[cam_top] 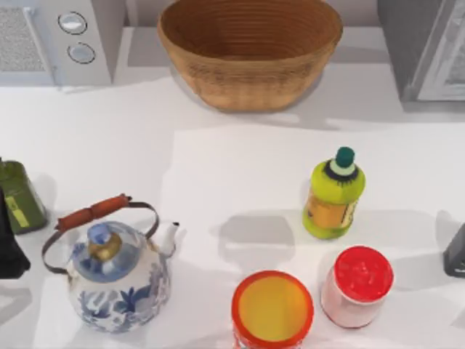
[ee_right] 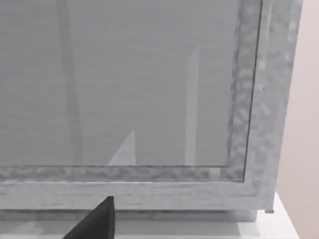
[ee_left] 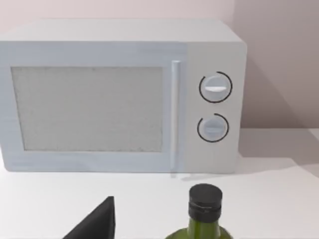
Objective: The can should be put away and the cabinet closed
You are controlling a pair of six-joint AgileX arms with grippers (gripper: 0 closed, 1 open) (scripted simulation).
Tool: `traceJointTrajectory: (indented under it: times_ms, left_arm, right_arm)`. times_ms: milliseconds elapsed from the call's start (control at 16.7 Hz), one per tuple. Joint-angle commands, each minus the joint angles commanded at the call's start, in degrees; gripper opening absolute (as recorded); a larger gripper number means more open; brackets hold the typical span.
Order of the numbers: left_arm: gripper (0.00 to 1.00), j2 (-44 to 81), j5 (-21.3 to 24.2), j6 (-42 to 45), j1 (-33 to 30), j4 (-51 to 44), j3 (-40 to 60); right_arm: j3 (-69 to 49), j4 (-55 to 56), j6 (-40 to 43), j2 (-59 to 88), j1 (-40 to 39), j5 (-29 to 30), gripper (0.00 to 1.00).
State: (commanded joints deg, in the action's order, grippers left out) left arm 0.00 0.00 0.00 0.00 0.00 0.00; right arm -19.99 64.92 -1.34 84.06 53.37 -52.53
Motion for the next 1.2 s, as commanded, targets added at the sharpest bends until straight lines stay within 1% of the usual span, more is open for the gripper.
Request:
traceJointTrajectory:
  times_ms: [240,660,780,900,1020,1200]
  left_arm:
    - [1.0,0.0,0.0,0.0,0.0,0.0,0.0]
    - [1.0,0.0,0.0,0.0,0.0,0.0,0.0]
    - [1.0,0.0,0.0,0.0,0.0,0.0,0.0]
    - [1.0,0.0,0.0,0.0,0.0,0.0,0.0]
    - [1.0,0.0,0.0,0.0,0.0,0.0,0.0]
    - [1.0,0.0,0.0,0.0,0.0,0.0,0.0]
  right_arm:
    - [-0.98,3.46,0.09,4.48,4.94,-4.87,1.0]
    - [-0.94,3.65,0.1,4.72,5.14,-5.19,1.0]
    - [-2.6,1.97,0.1,4.86,5.41,-5.37,1.0]
    - [-6.52,-2.09,0.1,5.06,5.92,-5.77,1.0]
    - [-12.45,-8.57,0.1,5.07,6.47,-6.28,1.0]
    - [-24.34,-22.96,0.1,4.4,7.14,-7.05,1.0]
